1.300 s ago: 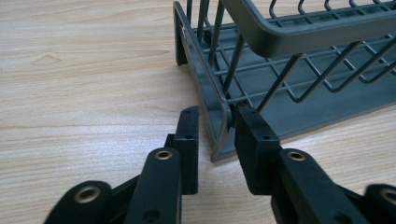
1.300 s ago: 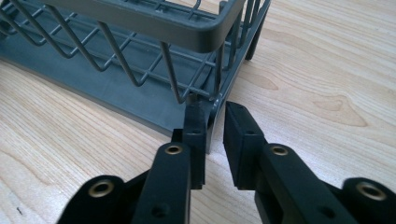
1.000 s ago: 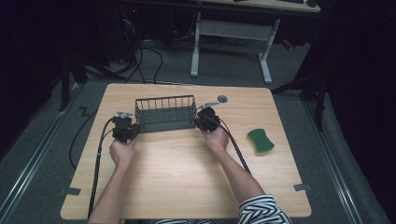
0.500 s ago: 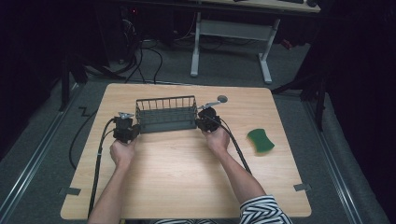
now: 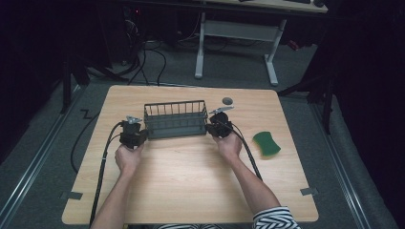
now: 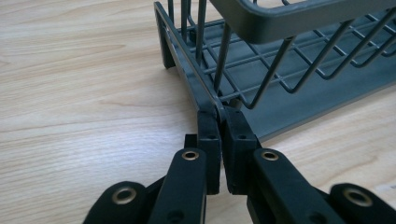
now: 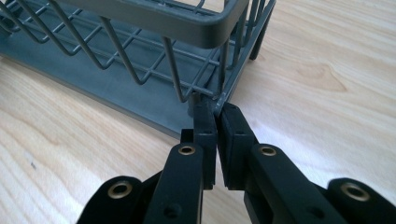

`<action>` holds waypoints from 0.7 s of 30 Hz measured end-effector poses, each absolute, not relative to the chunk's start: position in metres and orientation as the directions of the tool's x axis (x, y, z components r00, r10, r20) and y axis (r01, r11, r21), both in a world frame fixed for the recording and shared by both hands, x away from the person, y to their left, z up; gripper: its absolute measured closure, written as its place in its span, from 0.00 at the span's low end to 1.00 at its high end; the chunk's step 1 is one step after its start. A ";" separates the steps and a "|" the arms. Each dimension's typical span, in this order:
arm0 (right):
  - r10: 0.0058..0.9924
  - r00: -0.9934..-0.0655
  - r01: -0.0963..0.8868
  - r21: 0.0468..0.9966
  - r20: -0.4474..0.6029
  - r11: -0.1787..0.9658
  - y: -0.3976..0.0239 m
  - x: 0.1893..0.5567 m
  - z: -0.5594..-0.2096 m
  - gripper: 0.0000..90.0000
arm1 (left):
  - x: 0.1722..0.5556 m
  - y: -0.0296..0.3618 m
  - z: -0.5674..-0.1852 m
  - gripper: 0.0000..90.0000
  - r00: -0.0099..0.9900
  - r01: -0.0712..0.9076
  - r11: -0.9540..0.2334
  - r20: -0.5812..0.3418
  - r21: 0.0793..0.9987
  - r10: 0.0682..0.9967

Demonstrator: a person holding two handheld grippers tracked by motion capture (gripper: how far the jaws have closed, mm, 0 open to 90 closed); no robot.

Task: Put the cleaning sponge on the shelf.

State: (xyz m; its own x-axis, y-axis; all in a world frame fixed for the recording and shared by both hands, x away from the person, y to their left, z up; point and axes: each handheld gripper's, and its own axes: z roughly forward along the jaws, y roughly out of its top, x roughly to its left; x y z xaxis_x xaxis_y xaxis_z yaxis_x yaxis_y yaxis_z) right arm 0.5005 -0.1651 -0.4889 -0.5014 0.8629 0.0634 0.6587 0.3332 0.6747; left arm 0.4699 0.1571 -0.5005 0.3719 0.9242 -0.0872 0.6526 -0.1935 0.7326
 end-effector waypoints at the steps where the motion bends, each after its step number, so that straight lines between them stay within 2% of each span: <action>1: 0.863 -0.501 0.659 0.675 0.063 0.333 -0.165 0.500 -0.489 0.97 | 0.470 0.157 -0.500 0.97 0.372 0.653 -0.194 -0.087 0.733 0.924; 21: 0.864 -0.501 0.661 0.663 0.040 0.353 -0.208 0.452 -0.485 0.97 | 0.440 0.125 -0.499 0.97 0.487 0.613 -0.280 -0.075 0.739 0.870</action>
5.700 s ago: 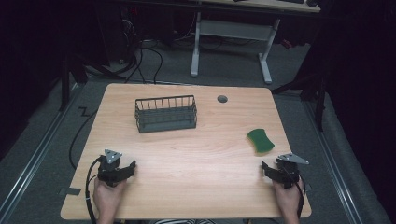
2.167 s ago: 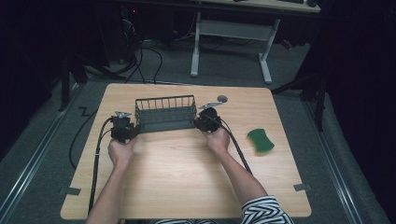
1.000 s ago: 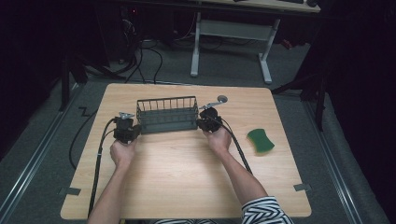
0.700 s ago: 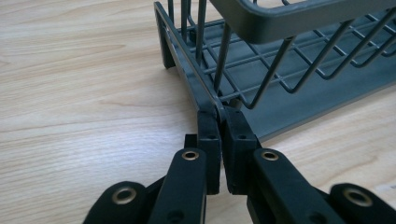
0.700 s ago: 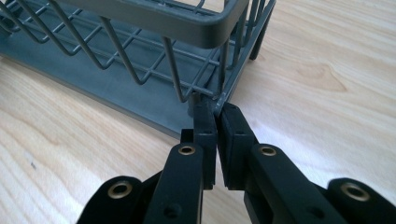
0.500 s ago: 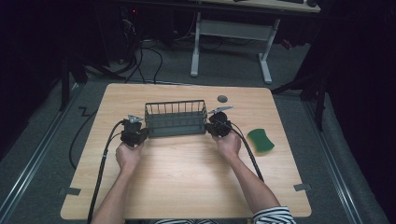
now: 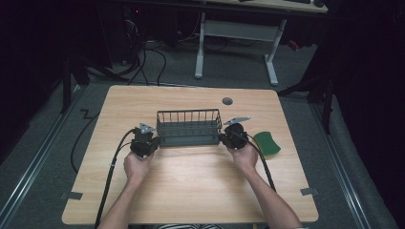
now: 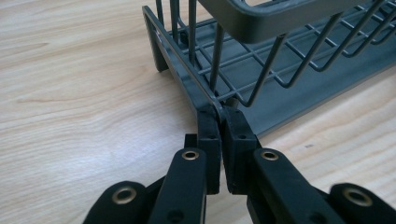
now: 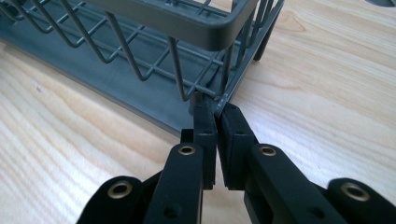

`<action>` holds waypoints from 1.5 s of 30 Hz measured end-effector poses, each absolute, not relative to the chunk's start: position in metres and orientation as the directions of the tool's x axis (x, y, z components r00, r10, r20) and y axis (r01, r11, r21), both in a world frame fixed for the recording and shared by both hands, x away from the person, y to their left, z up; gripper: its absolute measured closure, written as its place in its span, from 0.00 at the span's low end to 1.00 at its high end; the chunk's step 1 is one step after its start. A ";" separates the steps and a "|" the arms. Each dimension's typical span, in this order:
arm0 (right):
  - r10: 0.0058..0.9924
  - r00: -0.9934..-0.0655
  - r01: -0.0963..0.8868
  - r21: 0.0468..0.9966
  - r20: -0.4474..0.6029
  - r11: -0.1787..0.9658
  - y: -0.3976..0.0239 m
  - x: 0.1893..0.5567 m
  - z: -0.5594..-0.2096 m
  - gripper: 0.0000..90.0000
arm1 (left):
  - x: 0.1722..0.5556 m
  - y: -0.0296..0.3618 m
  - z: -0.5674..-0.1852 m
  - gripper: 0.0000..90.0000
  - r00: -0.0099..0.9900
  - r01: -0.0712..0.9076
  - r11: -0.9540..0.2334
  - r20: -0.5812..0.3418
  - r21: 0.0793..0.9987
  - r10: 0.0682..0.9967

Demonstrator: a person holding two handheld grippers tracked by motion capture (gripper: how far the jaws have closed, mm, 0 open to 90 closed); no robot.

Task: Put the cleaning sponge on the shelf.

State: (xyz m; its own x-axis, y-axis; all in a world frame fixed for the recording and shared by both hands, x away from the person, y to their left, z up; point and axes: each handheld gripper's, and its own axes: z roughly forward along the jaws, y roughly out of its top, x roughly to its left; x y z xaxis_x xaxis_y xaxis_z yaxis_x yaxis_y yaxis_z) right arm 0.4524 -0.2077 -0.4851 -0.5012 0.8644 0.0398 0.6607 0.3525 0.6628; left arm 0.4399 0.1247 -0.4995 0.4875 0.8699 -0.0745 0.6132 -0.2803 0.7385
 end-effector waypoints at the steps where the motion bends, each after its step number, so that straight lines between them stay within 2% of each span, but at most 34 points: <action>1: 0.864 -0.501 0.661 0.663 0.040 0.353 -0.208 0.452 -0.485 0.97 | 0.439 0.124 -0.499 0.97 0.491 0.612 -0.282 -0.076 0.739 0.868; 22: 0.864 -0.501 0.655 0.678 0.059 0.334 -0.239 0.393 -0.481 0.96 | 0.398 0.104 -0.498 0.97 0.554 0.587 -0.302 -0.101 0.751 0.826; 25: 0.864 -0.500 0.657 0.678 0.065 0.330 -0.245 0.383 -0.485 0.97 | 0.390 0.097 -0.499 0.97 0.571 0.575 -0.328 -0.081 0.750 0.817; 41: 0.863 -0.502 0.646 0.687 0.052 0.333 -0.257 0.355 -0.492 0.96 | 0.369 0.091 -0.506 0.96 0.595 0.562 -0.337 -0.087 0.755 0.799; 43: 0.862 -0.503 0.648 0.687 0.061 0.329 -0.257 0.355 -0.492 0.95 | 0.369 0.092 -0.506 0.96 0.598 0.566 -0.333 -0.097 0.754 0.796; 44: 0.861 -0.502 0.650 0.691 0.078 0.316 -0.259 0.355 -0.493 0.85 | 0.369 0.093 -0.507 0.94 0.606 0.573 -0.319 -0.127 0.755 0.786; 45: 0.861 -0.502 0.655 0.686 0.082 0.317 -0.259 0.355 -0.493 0.80 | 0.369 0.093 -0.507 0.93 0.606 0.573 -0.319 -0.127 0.755 0.786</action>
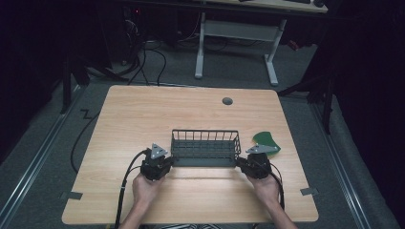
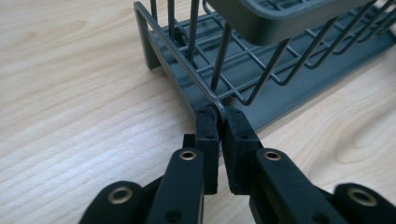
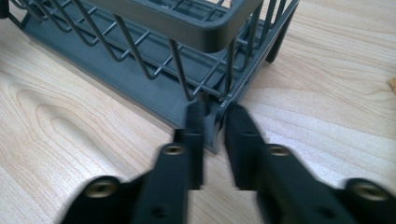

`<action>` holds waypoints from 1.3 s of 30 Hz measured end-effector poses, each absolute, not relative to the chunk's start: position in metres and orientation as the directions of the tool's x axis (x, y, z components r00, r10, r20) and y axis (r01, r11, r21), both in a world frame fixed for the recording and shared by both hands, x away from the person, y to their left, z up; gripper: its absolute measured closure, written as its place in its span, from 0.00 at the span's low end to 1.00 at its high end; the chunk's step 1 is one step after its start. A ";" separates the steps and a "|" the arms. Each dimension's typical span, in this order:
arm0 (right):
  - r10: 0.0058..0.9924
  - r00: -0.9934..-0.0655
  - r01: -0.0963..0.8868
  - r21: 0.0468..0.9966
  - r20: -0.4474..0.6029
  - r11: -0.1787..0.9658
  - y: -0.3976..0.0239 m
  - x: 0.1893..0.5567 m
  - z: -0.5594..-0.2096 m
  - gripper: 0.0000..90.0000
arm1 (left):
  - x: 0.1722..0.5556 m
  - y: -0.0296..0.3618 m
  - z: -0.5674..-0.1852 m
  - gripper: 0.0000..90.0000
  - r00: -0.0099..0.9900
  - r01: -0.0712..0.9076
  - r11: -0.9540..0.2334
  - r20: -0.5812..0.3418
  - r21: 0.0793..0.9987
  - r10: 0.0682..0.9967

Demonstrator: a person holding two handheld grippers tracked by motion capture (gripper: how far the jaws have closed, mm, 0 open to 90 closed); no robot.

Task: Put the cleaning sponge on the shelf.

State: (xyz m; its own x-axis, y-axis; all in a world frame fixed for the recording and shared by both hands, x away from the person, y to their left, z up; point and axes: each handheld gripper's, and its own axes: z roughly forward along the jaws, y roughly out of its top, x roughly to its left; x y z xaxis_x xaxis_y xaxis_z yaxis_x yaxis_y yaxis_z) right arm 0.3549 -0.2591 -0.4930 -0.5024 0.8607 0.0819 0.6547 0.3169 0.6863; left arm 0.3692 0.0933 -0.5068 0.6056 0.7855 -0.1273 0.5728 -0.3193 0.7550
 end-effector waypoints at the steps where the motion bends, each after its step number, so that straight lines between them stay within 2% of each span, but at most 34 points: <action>1: 0.861 -0.502 0.655 0.686 0.082 0.317 -0.259 0.355 -0.493 0.80 | 0.369 0.094 -0.507 0.93 0.607 0.575 -0.315 -0.135 0.755 0.783; 2: 0.860 -0.502 0.654 0.691 0.091 0.308 -0.260 0.354 -0.494 0.72 | 0.368 0.095 -0.509 0.85 0.604 0.580 -0.309 -0.144 0.754 0.784; 3: 0.860 -0.502 0.654 0.691 0.091 0.308 -0.260 0.354 -0.494 0.72 | 0.368 0.095 -0.509 0.80 0.604 0.580 -0.309 -0.144 0.754 0.784; 5: 0.867 -0.492 0.642 0.706 0.082 0.298 -0.265 0.350 -0.494 0.62 | 0.366 0.097 -0.510 0.70 0.600 0.583 -0.301 -0.150 0.755 0.786; 6: 0.867 -0.492 0.642 0.706 0.082 0.298 -0.265 0.350 -0.494 0.62 | 0.365 0.098 -0.511 0.70 0.594 0.586 -0.294 -0.153 0.755 0.789; 8: 0.871 -0.484 0.631 0.723 0.082 0.282 -0.270 0.347 -0.492 0.56 | 0.364 0.101 -0.511 0.60 0.589 0.584 -0.286 -0.153 0.760 0.794; 9: 0.875 -0.475 0.619 0.743 0.093 0.257 -0.277 0.343 -0.491 0.54 | 0.364 0.103 -0.511 0.51 0.587 0.583 -0.282 -0.155 0.762 0.795; 10: 0.875 -0.475 0.619 0.743 0.093 0.257 -0.277 0.343 -0.491 0.53 | 0.363 0.104 -0.511 0.51 0.586 0.583 -0.280 -0.156 0.763 0.795; 11: 0.878 -0.469 0.604 0.760 0.095 0.240 -0.284 0.340 -0.490 0.51 | 0.362 0.107 -0.511 0.44 0.585 0.581 -0.278 -0.156 0.765 0.796; 16: 0.897 -0.435 0.578 0.788 0.076 0.214 -0.304 0.338 -0.485 0.46 | 0.356 0.121 -0.512 0.36 0.580 0.573 -0.245 -0.175 0.782 0.796; 24: 0.925 -0.376 0.570 0.801 0.059 0.181 -0.325 0.345 -0.481 0.41 | 0.357 0.146 -0.521 0.34 0.522 0.589 -0.211 -0.167 0.780 0.837; 30: 0.948 -0.313 0.569 0.810 0.054 0.142 -0.346 0.360 -0.473 0.37 | 0.364 0.156 -0.532 0.34 0.462 0.621 -0.224 -0.120 0.752 0.879; 39: 0.962 -0.274 0.606 0.778 0.008 0.166 -0.357 0.391 -0.470 0.33 | 0.368 0.160 -0.536 0.34 0.426 0.615 -0.247 -0.052 0.749 0.903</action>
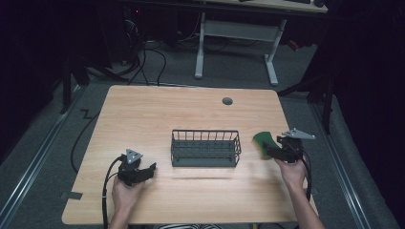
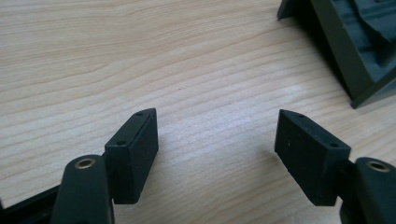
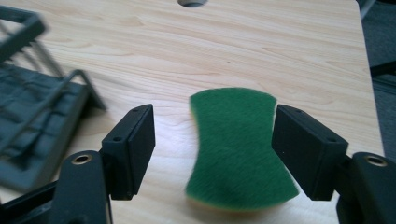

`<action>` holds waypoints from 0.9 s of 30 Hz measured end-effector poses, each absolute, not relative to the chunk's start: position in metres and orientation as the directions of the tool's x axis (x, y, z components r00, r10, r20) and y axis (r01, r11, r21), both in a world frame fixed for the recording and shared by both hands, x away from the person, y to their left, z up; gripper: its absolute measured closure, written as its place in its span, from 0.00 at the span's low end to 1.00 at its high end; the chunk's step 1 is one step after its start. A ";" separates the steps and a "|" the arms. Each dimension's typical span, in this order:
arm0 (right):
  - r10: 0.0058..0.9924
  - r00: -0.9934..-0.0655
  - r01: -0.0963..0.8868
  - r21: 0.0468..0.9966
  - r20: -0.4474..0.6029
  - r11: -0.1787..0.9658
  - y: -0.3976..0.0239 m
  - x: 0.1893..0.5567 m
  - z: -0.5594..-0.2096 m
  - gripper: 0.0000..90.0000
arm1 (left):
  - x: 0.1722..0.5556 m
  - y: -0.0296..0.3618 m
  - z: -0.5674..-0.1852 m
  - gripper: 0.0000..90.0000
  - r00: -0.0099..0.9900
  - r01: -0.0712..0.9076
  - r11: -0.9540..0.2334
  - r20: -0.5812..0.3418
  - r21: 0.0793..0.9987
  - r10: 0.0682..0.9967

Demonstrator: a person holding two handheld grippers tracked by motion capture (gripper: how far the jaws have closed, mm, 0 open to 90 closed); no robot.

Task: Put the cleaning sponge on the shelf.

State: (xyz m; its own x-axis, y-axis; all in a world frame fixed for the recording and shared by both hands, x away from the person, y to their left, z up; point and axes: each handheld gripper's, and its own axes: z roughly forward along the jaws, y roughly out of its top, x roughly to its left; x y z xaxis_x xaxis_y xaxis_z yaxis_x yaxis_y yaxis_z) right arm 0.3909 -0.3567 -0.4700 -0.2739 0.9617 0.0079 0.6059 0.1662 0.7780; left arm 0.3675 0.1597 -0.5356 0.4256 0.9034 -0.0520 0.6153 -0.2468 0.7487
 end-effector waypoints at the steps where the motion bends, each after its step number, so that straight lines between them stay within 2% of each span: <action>1: 0.964 -0.267 0.614 0.772 0.008 0.164 -0.357 0.395 -0.471 0.32 | 0.368 0.159 -0.536 0.34 0.424 0.613 -0.251 -0.044 0.749 0.905; 8: 0.966 -0.260 0.682 0.706 -0.014 0.193 -0.354 0.427 -0.480 0.25 | 0.367 0.154 -0.536 0.30 0.426 0.611 -0.278 -0.012 0.742 0.905; 17: 0.973 -0.230 0.728 0.661 -0.014 0.182 -0.359 0.439 -0.494 0.18 | 0.367 0.154 -0.536 0.29 0.428 0.611 -0.279 -0.013 0.741 0.904; 27: 0.971 -0.239 0.756 0.624 -0.015 0.196 -0.354 0.448 -0.507 0.17 | 0.367 0.154 -0.536 0.29 0.427 0.611 -0.278 -0.013 0.741 0.904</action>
